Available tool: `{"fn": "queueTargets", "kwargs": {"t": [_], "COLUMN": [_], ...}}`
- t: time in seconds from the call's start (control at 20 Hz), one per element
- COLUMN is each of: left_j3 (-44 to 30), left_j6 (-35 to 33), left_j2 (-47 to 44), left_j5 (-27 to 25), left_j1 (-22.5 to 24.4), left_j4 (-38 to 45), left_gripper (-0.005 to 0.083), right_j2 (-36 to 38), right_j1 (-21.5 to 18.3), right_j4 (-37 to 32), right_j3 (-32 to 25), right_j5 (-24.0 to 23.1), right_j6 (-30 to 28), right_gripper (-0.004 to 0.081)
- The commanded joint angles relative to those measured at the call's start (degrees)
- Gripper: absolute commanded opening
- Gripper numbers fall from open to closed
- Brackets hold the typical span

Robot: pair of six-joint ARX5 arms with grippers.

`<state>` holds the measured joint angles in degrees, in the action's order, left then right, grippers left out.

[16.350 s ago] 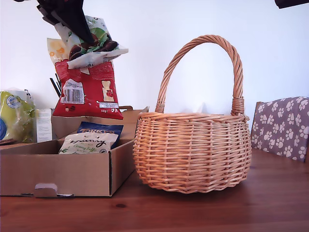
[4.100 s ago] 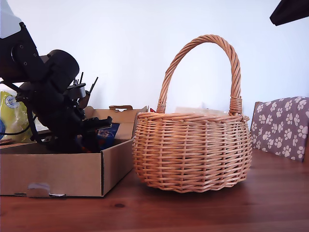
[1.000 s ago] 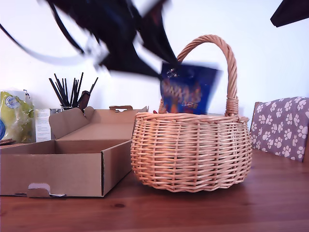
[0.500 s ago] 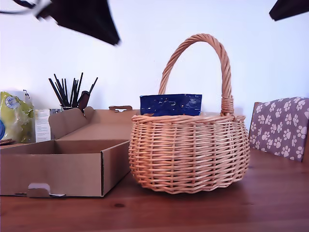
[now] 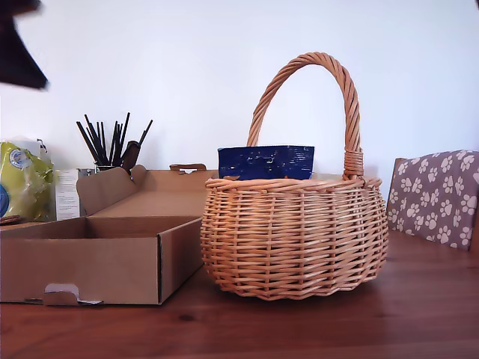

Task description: Move the bags of Easter eggs from the cardboard box on the left into the woven basket on the right side.

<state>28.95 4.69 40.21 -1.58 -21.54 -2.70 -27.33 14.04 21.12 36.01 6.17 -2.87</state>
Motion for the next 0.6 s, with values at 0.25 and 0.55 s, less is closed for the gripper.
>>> {"fn": "queueTargets", "kwargs": {"t": [0.25,0.55], "left_j3": [-2.29,-2.25], "left_j6": [-0.20,-0.20], "left_j2": [-15.10,-18.47], "left_j5": [0.26,0.20], "left_j1": [1.99,1.99], "left_j4": [-5.68,-8.52], "left_gripper": [-0.0024,-0.0024], "right_j2": [7.58,8.24], "right_j1": [-4.04,-4.04], "right_j4": [4.04,5.88], "right_j3": [0.42,0.44], "right_j5": [7.23,6.93], "right_j6": [1.16,1.75], "right_gripper": [-0.0013,-0.0013]}}
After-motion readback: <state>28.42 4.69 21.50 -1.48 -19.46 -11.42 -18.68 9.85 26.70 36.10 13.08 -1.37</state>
